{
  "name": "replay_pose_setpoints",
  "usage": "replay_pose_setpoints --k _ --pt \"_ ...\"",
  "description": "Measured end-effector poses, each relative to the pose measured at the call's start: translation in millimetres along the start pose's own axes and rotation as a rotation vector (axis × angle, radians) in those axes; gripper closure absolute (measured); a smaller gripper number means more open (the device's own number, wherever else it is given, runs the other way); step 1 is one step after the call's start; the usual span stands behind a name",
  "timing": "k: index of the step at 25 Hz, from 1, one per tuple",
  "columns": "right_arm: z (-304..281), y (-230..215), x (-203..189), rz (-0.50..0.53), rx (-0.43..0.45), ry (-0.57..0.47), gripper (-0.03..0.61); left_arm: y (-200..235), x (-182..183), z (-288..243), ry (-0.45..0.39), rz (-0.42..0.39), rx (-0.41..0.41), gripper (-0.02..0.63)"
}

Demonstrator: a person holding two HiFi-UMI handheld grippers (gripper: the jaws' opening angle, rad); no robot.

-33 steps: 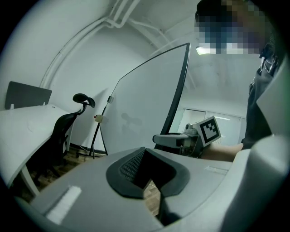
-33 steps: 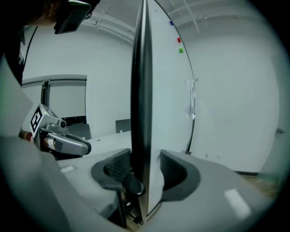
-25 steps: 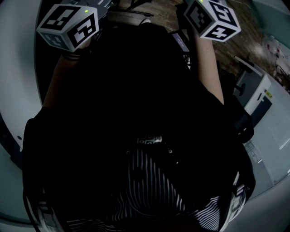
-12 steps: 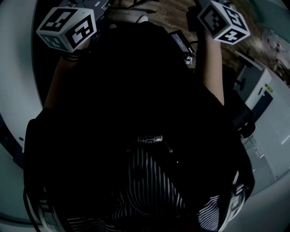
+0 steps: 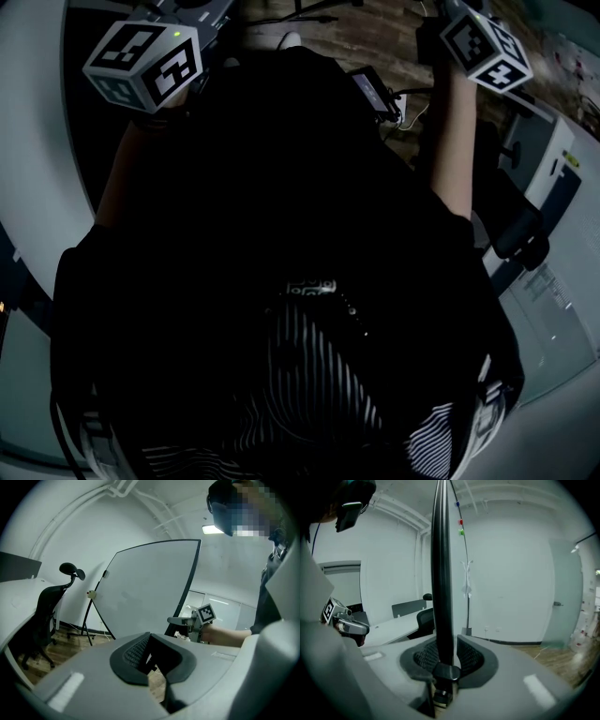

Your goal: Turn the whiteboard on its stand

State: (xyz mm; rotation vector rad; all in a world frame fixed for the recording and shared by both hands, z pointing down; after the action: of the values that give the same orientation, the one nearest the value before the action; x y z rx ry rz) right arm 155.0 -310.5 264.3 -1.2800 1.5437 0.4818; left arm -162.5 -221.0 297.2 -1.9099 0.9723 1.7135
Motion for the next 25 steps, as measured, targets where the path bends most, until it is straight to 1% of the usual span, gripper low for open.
replay_pose_setpoints --k 3,5,9,12,16,18,21,25 --pt "-1 -16 5 0.011 -0.011 -0.008 0.479 -5 3 -12 0.008 -0.004 -0.008 0.614" --pt "-11 -23 5 0.019 -0.017 -0.013 0.491 -6 1 -14 0.012 -0.003 -0.011 0.614" --pt "-26 -41 6 0.001 -0.077 -0.035 0.523 -10 -4 -21 0.021 -0.006 -0.026 0.612" --pt "-28 -46 15 0.015 -0.092 -0.039 0.528 -10 -3 -25 0.035 -0.003 -0.035 0.612" --pt "-31 -38 12 0.048 -0.121 -0.065 0.528 -10 -1 -35 0.030 -0.013 -0.042 0.612" --pt "-31 -31 5 0.039 -0.116 -0.070 0.528 -13 0 -42 0.029 -0.017 -0.044 0.614" --pt "-31 -1 -10 0.018 -0.086 -0.076 0.526 -13 -1 -38 0.040 -0.014 -0.042 0.614" --pt "-30 36 -15 0.054 -0.098 -0.063 0.522 -7 3 -21 0.021 -0.023 -0.027 0.612"
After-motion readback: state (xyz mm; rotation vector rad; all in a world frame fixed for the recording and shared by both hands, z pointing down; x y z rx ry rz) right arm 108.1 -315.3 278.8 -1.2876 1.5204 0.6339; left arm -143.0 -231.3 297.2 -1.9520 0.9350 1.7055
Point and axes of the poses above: the fingertips, and each gripper's own axes: z backward along the fingers, y to its left, x out of its top, the point moved 9 cm from there along z, backward along the fingers, and after that the axes turned 15 degrees about -z, right-handed, at the moved point
